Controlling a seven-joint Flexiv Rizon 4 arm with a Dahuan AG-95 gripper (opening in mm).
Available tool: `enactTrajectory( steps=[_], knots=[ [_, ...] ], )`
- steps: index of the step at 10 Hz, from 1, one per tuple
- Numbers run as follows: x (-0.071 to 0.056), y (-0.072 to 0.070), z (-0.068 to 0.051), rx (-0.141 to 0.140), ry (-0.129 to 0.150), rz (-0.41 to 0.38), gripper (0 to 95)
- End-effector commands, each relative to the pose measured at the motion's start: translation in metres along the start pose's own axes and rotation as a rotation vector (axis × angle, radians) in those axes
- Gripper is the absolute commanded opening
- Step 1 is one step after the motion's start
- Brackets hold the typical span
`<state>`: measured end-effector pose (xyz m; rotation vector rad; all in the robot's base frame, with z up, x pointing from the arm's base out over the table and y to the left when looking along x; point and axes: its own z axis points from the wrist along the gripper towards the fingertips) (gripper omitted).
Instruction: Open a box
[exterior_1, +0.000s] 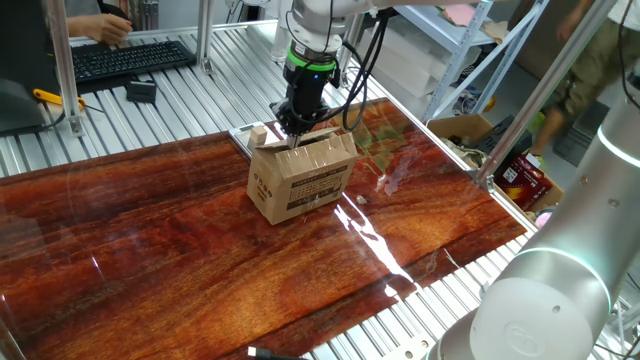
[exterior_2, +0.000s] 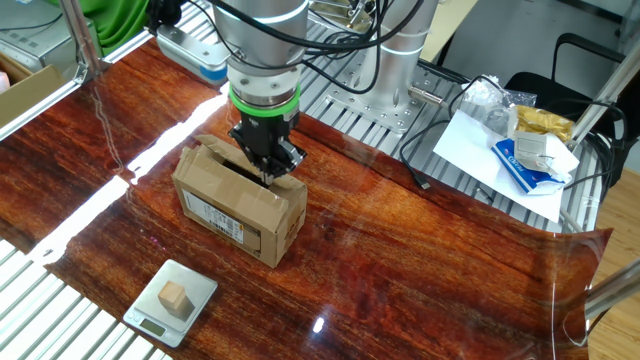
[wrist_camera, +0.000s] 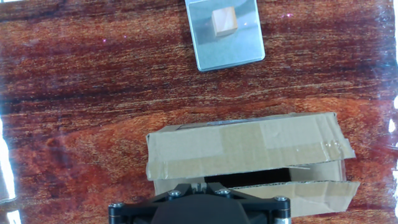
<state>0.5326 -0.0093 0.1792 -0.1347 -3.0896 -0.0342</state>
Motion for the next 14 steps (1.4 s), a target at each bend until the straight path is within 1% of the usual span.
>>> enactTrajectory(
  steps=[1,6,10,14],
  knots=[
    [0.000,0.000,0.001,0.000,0.000,0.000,0.0],
    [-0.001,0.001,0.003,-0.002,-0.003,0.009,0.0],
    [-0.008,-0.001,0.000,-0.027,0.003,0.025,0.0],
    [-0.011,-0.001,0.002,-0.033,-0.002,0.028,0.0]
  ],
)
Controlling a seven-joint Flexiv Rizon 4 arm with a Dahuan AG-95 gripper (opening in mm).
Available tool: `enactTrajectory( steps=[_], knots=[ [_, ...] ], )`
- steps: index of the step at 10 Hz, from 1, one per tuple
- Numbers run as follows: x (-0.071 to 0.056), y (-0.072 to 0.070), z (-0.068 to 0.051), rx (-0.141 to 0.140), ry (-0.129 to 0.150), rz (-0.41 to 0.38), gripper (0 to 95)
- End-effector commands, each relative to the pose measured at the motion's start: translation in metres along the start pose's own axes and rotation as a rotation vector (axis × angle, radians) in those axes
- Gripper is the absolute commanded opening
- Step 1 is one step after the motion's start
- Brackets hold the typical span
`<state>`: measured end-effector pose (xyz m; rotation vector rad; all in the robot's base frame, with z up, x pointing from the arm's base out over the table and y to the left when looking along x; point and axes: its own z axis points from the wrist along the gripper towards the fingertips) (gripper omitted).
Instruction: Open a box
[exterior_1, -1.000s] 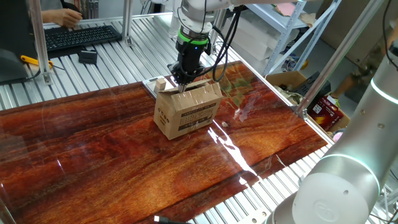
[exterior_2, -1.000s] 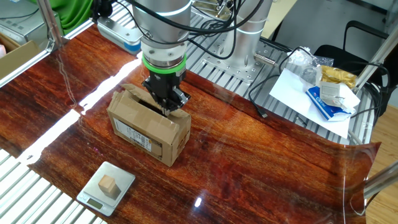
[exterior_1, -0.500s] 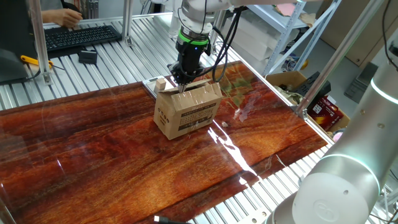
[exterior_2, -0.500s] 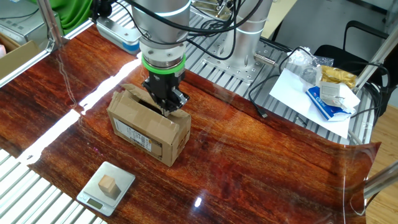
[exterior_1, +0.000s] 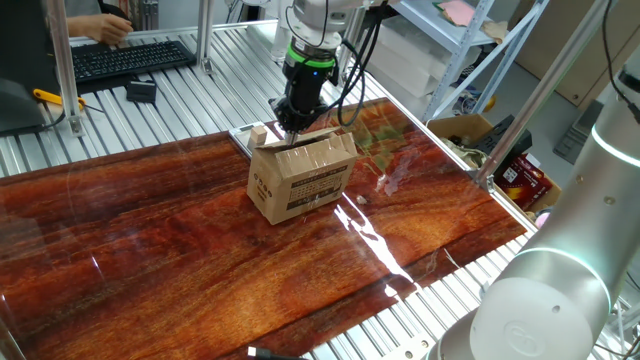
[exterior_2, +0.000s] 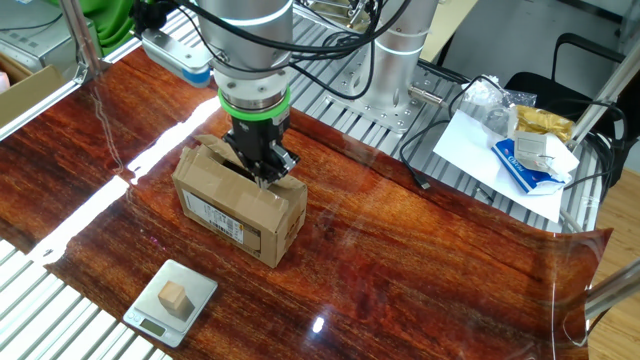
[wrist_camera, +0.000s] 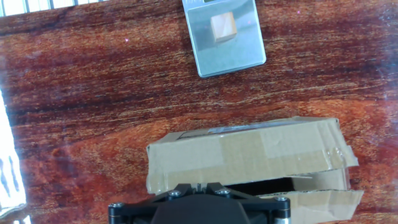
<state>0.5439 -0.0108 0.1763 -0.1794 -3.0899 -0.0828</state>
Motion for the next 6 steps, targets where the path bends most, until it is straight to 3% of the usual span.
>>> enactTrajectory(
  steps=[1,6],
  knots=[
    [-0.0002,0.0005,0.0005,-0.002,-0.001,0.000,0.0],
    [-0.0022,0.0023,0.0049,-0.012,-0.007,0.010,0.0]
  ],
)
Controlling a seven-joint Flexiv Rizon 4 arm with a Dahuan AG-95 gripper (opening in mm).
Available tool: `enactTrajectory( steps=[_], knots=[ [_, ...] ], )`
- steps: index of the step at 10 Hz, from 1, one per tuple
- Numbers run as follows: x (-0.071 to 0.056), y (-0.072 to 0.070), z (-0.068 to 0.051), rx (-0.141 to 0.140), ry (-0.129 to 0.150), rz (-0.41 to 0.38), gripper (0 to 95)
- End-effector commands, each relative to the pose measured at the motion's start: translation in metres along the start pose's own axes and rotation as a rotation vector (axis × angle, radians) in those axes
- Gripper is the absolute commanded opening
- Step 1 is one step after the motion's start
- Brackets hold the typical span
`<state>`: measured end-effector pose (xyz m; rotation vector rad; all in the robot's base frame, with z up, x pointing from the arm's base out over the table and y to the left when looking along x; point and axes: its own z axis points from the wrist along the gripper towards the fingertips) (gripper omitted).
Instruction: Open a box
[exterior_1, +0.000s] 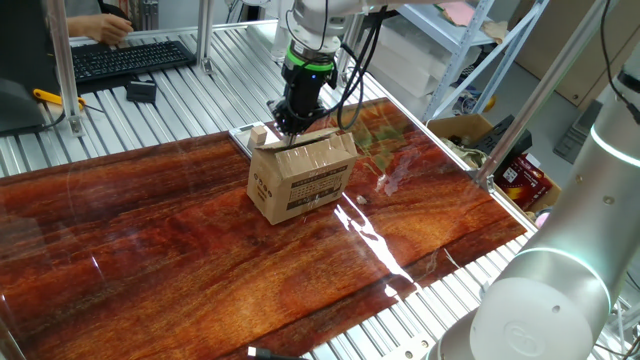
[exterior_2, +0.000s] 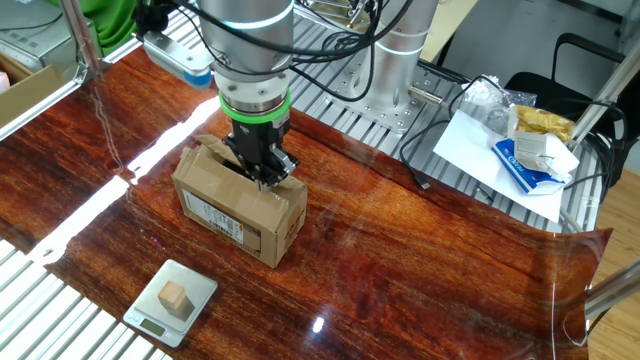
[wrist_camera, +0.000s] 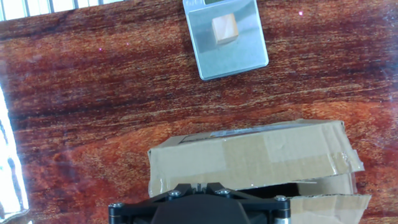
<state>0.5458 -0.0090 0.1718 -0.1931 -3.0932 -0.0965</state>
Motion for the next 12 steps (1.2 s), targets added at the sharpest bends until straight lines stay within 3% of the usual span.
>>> enactTrajectory(
  steps=[1,12],
  knots=[
    [-0.001,0.001,0.001,-0.005,-0.004,0.003,0.0],
    [0.005,0.004,0.013,-0.009,-0.004,0.002,0.0]
  ],
)
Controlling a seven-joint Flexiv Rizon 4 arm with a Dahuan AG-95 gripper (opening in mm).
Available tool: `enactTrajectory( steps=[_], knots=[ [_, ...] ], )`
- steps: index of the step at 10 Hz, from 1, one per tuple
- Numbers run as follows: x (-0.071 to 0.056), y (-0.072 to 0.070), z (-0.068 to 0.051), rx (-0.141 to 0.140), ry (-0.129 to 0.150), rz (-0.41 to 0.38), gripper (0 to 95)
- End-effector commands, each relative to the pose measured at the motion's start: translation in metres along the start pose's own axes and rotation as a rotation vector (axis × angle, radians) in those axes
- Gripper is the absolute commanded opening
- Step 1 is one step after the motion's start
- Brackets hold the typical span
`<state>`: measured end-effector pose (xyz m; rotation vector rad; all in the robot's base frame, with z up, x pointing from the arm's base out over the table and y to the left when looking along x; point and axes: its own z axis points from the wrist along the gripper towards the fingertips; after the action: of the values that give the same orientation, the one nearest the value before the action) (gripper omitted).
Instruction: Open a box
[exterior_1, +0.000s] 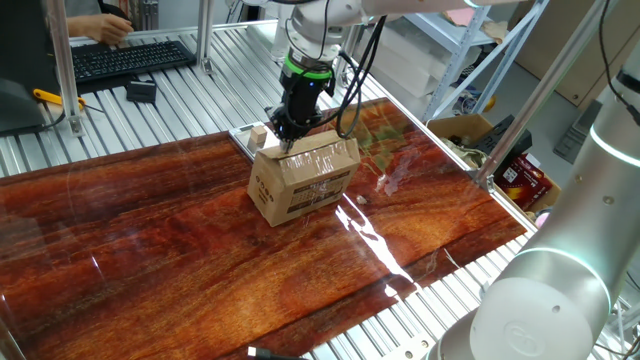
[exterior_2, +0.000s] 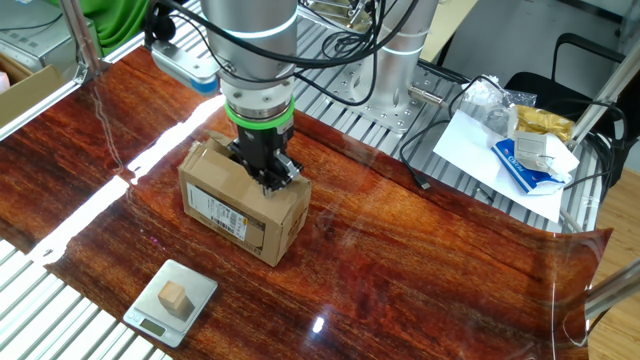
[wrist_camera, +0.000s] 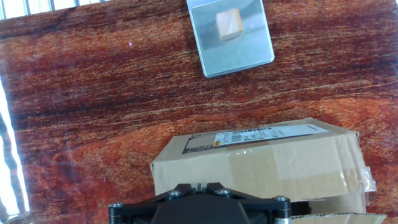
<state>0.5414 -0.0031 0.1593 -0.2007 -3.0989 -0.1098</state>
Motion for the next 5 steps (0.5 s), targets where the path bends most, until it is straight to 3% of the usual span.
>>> enactTrajectory(
  steps=[1,5],
  knots=[
    [0.0022,-0.0007,0.0010,0.000,0.003,-0.003,0.0],
    [0.0091,-0.0040,-0.0023,0.003,0.016,-0.016,0.0]
  ],
)
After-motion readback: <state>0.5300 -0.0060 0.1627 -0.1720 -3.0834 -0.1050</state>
